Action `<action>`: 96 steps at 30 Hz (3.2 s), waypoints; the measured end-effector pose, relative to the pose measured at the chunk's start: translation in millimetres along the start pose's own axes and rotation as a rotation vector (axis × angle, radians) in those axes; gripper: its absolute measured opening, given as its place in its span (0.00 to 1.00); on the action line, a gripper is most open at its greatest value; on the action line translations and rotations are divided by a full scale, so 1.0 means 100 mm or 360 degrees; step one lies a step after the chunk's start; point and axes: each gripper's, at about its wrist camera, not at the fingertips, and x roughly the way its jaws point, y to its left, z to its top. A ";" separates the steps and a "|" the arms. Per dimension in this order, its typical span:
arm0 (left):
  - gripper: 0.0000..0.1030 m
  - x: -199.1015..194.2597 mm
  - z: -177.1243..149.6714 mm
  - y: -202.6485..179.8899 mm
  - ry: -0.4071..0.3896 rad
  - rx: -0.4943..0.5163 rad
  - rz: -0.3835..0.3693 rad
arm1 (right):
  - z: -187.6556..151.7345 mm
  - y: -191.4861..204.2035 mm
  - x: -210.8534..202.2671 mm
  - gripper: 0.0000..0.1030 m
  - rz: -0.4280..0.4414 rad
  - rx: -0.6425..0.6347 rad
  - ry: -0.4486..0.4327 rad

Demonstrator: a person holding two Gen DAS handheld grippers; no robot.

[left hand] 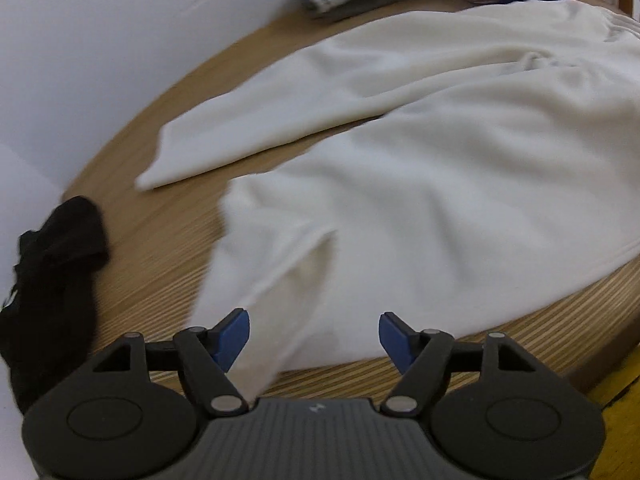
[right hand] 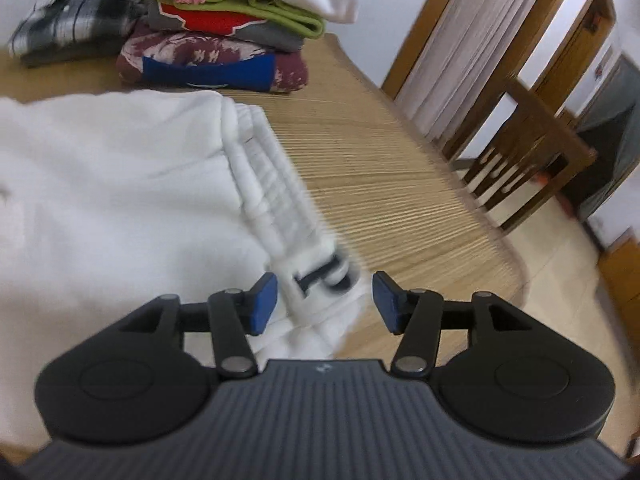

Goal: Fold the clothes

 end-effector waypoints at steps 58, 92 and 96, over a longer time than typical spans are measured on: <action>0.63 0.65 -0.71 1.90 -0.0104 -0.0399 -0.0633 | -0.50 3.58 -1.55 0.50 0.1140 -0.0052 0.0005; 0.90 0.32 1.02 0.01 0.0048 -0.0368 -0.0485 | -0.05 1.00 -0.02 0.50 0.1023 0.0148 0.0089; 0.90 0.25 1.06 -0.23 0.0052 -0.0304 -0.0508 | -0.03 0.92 0.05 0.50 0.1076 0.0162 0.0098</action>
